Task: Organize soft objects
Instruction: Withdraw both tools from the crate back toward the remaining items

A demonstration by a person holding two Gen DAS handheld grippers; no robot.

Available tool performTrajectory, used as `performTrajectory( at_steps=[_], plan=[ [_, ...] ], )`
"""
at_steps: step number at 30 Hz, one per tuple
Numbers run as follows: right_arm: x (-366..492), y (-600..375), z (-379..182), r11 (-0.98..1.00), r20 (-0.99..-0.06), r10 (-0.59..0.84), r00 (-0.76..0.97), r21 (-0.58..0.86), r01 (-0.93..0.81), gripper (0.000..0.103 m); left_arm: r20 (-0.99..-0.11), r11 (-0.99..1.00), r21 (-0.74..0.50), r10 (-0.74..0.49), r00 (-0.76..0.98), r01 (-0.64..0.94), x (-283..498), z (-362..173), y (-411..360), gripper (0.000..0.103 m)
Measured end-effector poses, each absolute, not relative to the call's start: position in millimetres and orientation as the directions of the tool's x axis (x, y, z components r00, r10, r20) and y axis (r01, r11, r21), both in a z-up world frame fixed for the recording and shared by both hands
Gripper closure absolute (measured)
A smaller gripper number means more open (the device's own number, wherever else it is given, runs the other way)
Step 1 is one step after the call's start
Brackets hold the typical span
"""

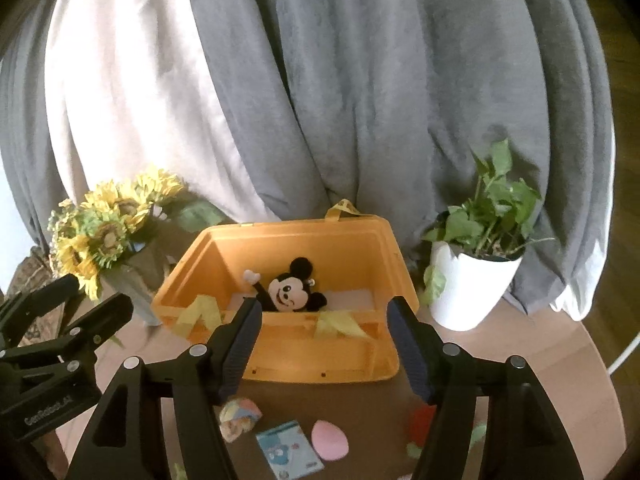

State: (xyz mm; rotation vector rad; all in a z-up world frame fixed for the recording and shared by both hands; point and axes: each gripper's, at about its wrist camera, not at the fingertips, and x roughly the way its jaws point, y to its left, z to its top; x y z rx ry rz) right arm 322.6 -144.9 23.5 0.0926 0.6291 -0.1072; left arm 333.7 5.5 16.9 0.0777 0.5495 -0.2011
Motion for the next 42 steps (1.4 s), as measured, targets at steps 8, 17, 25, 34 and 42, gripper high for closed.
performTrajectory(
  at_steps=[8, 17, 25, 34, 42],
  plan=[
    [287, -140, 32, 0.983, -0.562, -0.138, 0.815, 0.021, 0.181, 0.032, -0.526, 0.983, 0.011, -0.152, 0.837, 0.185, 297, 12, 19, 0.020],
    [249, -143, 40, 0.970, -0.518, -0.210, 0.829, -0.001, 0.244, 0.032, -0.493, 0.987, 0.047, -0.114, 0.862, 0.157, 259, 12, 22, 0.017],
    [218, -149, 33, 0.961, -0.518, -0.232, 0.823, 0.011, 0.277, 0.027, -0.486, 0.989, 0.040, -0.103, 0.868, 0.140, 238, 3, 19, 0.016],
    [200, -153, 11, 0.955, -0.548, -0.244, 0.800, 0.007, 0.296, 0.027, -0.501, 0.993, 0.044, -0.073, 0.863, 0.109, 225, -22, 13, 0.016],
    [192, -160, -9, 0.949, -0.566, -0.270, 0.779, -0.020, 0.315, 0.027, -0.527, 0.993, 0.075, -0.036, 0.849, 0.088, 223, -48, 6, 0.016]
  ],
)
